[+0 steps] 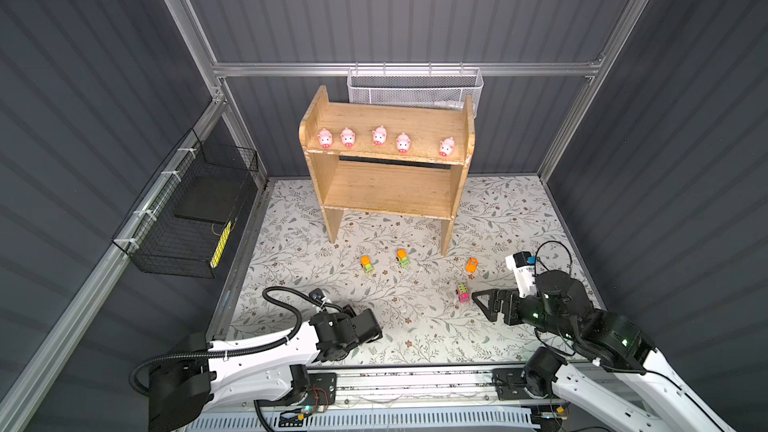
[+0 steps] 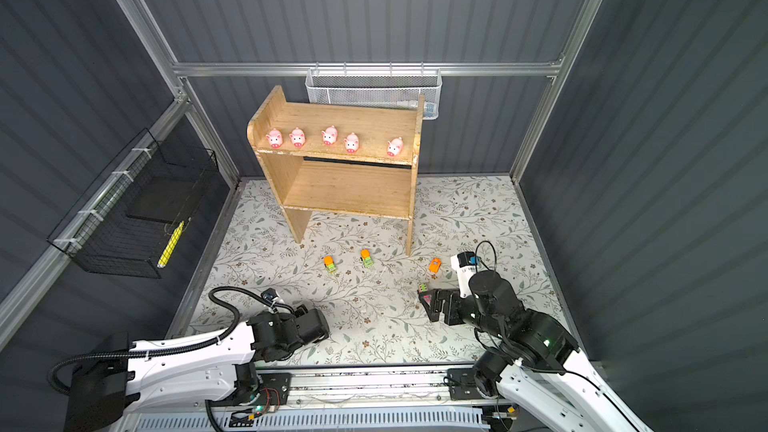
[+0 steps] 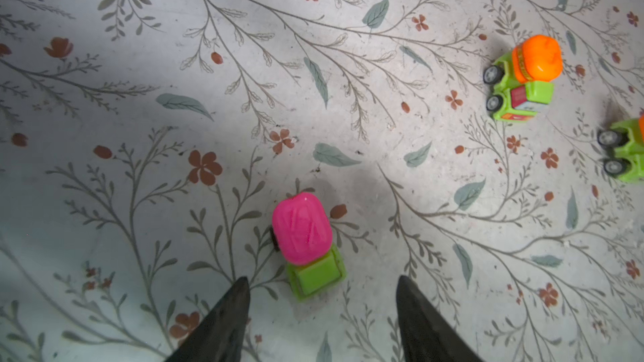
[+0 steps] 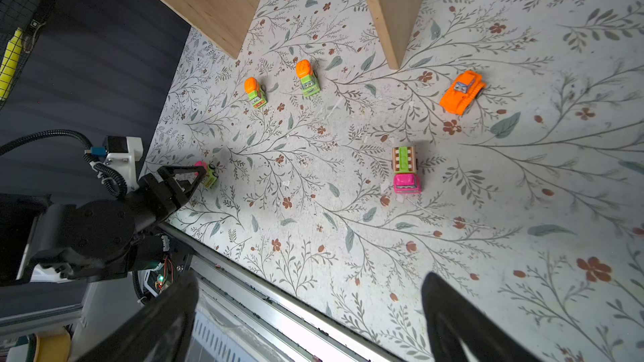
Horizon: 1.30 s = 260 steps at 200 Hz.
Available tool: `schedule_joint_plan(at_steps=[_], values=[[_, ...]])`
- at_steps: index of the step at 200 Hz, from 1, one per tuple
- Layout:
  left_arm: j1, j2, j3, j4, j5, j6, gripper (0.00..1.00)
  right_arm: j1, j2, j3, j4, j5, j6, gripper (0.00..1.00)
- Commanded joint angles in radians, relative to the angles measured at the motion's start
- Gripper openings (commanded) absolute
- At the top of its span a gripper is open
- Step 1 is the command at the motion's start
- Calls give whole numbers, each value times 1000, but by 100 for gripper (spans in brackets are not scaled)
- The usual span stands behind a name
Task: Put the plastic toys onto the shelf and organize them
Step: 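Lower the left gripper toward the pink-and-green truck nearest the robot, then close the left gripper on the pink-and-green truck's pink top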
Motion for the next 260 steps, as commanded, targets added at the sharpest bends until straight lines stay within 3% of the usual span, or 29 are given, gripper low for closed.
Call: schedule_joint_plan(at_steps=[1, 33, 72, 106, 131, 177, 217, 260], values=[[57, 47, -23, 93, 54, 129, 65, 4, -21, -1, -42, 11, -9, 99], [82, 128, 6, 103, 59, 164, 65, 4, -53, 0, -76, 36, -3, 99], [116, 160, -1, 143, 77, 205, 56, 3, -36, -1, -72, 35, -8, 99], [129, 163, 9, 131, 57, 251, 42, 3, -3, 7, -57, 29, -23, 99], [147, 186, 31, 146, 47, 339, 35, 3, 7, 5, -50, 21, -23, 99], [210, 248, 61, 309, 85, 591, 33, 3, -1, 13, -68, 30, -18, 99], [250, 331, 108, 410, 96, 762, 35, 3, -7, 13, -81, 38, -9, 99], [253, 288, 56, 474, 89, 779, 63, 3, -18, 16, -93, 39, -1, 99]])
